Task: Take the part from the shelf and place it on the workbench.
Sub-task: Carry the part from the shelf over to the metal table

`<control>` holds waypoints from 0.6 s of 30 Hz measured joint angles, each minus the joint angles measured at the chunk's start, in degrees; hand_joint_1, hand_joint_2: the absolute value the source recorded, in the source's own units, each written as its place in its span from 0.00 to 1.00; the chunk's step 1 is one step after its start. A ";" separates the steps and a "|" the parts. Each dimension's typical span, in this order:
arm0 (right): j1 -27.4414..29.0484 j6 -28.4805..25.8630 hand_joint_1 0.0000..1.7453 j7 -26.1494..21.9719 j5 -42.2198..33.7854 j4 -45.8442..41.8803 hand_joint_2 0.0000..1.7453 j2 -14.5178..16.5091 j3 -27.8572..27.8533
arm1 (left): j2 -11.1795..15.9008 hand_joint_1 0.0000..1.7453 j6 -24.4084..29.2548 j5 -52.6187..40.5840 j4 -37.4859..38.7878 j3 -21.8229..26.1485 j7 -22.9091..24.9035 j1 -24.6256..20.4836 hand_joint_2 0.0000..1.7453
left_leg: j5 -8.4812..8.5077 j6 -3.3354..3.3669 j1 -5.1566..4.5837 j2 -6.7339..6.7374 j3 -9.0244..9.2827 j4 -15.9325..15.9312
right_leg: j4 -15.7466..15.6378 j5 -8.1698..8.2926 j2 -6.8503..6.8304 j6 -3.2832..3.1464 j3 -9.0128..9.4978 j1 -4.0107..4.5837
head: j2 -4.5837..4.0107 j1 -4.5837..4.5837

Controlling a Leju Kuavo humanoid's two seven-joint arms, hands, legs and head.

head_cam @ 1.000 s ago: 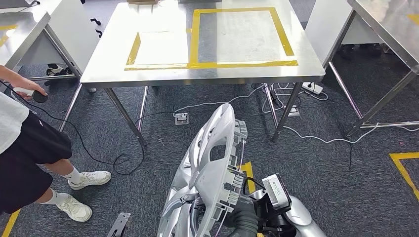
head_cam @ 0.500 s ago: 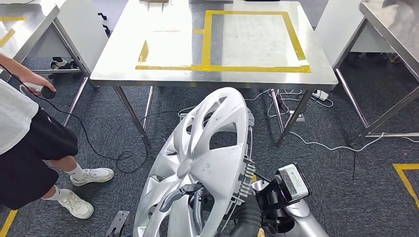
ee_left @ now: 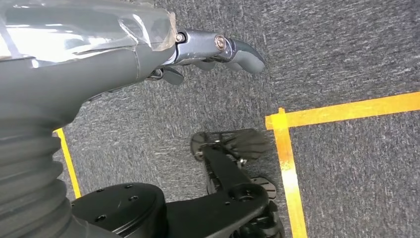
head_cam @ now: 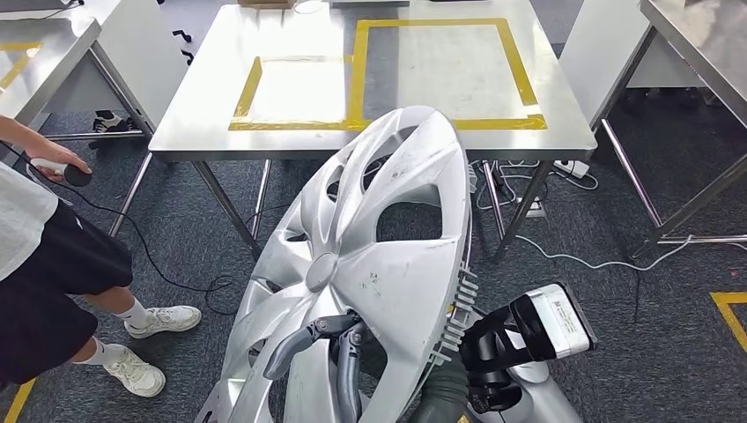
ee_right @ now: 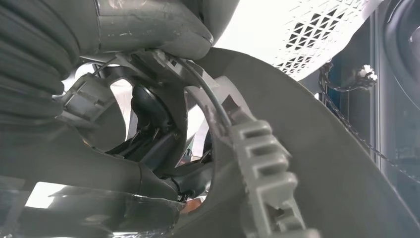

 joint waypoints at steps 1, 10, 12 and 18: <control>0.00 0.00 1.00 0.01 -0.04 -0.09 1.00 0.12 -0.01 | 0.01 0.00 0.00 -0.07 0.00 0.01 -0.04 0.04 1.00 | 2.41 0.22 0.01 0.11 1.60 -3.75 | -0.01 -0.22 0.03 0.07 0.34 0.02 | 0.00 0.00; -1.94 0.23 1.00 -0.26 -0.97 -0.18 1.00 -0.01 -0.03 | 0.04 0.00 0.02 -0.39 -0.02 0.19 -0.21 0.14 1.00 | 5.19 3.61 -0.67 0.17 9.20 -16.16 | 3.64 -1.70 -0.06 2.41 -0.54 0.41 | 0.00 0.21; -2.15 0.29 1.00 -0.32 -1.05 -0.15 1.00 -0.22 -0.01 | -0.02 0.00 0.01 -0.40 -0.02 0.22 -0.21 0.14 1.00 | 4.96 3.94 -0.77 0.15 9.58 -16.20 | 10.95 -4.38 -0.03 1.74 -5.14 0.40 | 0.00 0.28; -2.10 0.56 1.00 -0.32 -1.13 -0.13 1.00 -0.73 0.16 | -0.25 0.00 0.01 -0.47 -0.02 0.25 -0.21 0.24 1.00 | 2.54 3.39 -1.04 -0.52 12.34 -16.05 | 4.38 1.48 -0.04 3.51 -5.72 0.45 | 0.00 0.29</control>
